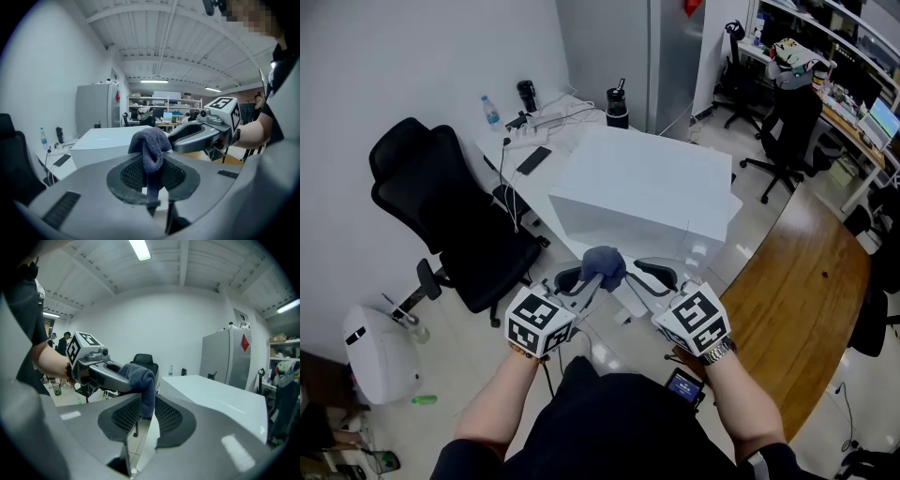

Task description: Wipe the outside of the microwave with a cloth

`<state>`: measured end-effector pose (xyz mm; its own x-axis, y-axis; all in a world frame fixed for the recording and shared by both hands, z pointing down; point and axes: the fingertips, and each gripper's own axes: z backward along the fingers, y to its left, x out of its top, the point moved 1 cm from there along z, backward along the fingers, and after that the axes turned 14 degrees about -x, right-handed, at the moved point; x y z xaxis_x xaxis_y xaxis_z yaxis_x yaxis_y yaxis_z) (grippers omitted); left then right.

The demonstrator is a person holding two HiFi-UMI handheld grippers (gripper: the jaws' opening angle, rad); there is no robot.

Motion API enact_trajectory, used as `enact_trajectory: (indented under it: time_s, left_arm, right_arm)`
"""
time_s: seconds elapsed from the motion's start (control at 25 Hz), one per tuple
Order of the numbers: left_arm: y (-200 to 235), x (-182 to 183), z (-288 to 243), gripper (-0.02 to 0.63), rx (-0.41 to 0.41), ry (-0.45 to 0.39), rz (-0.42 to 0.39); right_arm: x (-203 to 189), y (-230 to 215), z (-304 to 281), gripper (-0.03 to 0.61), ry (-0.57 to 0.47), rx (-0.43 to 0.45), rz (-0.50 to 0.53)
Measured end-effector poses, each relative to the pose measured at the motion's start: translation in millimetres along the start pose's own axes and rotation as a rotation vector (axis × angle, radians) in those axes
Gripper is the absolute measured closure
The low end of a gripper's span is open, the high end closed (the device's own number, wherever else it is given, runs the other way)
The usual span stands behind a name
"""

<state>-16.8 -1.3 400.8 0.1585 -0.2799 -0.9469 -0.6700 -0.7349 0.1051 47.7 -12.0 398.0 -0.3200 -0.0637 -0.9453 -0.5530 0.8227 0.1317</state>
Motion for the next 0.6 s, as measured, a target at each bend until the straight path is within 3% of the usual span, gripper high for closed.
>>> enact_trajectory:
  time_s: [0.2,0.6]
  left_arm:
    - [41,-11,17,0.554,0.113,-0.017,0.037]
    - [141,-43,52,0.554,0.282,0.004,0.088]
  right_arm:
    - [10,-10,-18,0.577,-0.03,-0.072,-0.018]
    - [42,-40,-82,0.578,-0.073,-0.22,-0.08]
